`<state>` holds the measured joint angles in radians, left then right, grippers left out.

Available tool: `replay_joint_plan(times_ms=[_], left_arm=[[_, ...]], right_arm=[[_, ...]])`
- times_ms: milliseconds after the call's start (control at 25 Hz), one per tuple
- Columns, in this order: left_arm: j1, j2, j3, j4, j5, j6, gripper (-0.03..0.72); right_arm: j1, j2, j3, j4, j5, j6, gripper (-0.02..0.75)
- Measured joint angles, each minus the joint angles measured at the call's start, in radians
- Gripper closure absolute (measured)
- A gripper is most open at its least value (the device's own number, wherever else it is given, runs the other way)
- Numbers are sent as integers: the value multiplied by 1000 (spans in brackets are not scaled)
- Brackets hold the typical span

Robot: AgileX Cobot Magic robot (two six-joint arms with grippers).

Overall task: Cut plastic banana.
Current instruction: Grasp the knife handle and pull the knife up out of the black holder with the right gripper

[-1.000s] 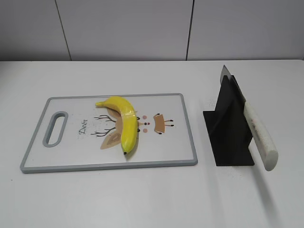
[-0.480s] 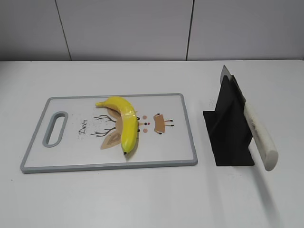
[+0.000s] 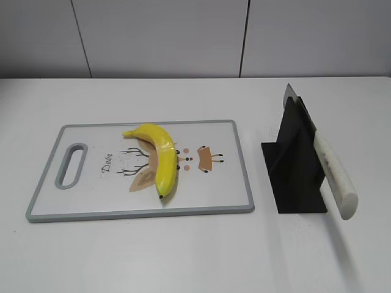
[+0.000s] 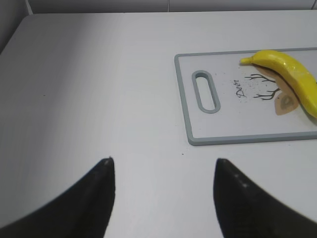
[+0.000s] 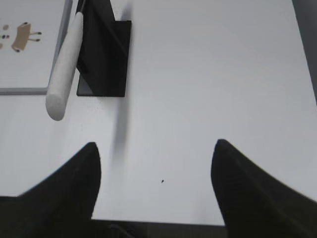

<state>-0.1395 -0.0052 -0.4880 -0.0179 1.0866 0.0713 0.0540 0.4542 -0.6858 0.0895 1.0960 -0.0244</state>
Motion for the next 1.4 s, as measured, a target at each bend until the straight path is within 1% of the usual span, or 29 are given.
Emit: replay_joint_plan(times_ms=[200, 400, 480, 680, 760, 880, 960, 1040, 1120, 1240, 1320, 1400], left_arm=[[0, 0, 0, 0, 0, 0, 101], [1, 0, 0, 0, 0, 0, 101], [1, 0, 0, 0, 0, 0, 101], [1, 0, 0, 0, 0, 0, 101], [1, 0, 0, 0, 0, 0, 101], [1, 0, 0, 0, 0, 0, 101], [1, 0, 0, 0, 0, 0, 101], [1, 0, 0, 0, 0, 0, 101], [2, 0, 0, 0, 0, 0, 101], [2, 0, 0, 0, 0, 0, 101], [2, 0, 0, 0, 0, 0, 101], [2, 0, 0, 0, 0, 0, 101]], right_arm=[[0, 208, -81, 7, 103, 1, 204], [3, 395, -113, 37, 118, 24, 204], [22, 455, -116, 61, 117, 32, 204], [132, 584, -171, 68, 117, 44, 225], [160, 625, -210, 71, 118, 63, 234], [174, 687, -279, 83, 118, 86, 240], [176, 736, -328, 118, 118, 93, 241], [199, 780, -366, 134, 117, 113, 241], [255, 825, -395, 121, 117, 159, 241], [351, 892, -413, 46, 108, 268, 241], [389, 942, -421, 14, 103, 322, 241], [404, 993, -432, 2, 83, 354, 241]])
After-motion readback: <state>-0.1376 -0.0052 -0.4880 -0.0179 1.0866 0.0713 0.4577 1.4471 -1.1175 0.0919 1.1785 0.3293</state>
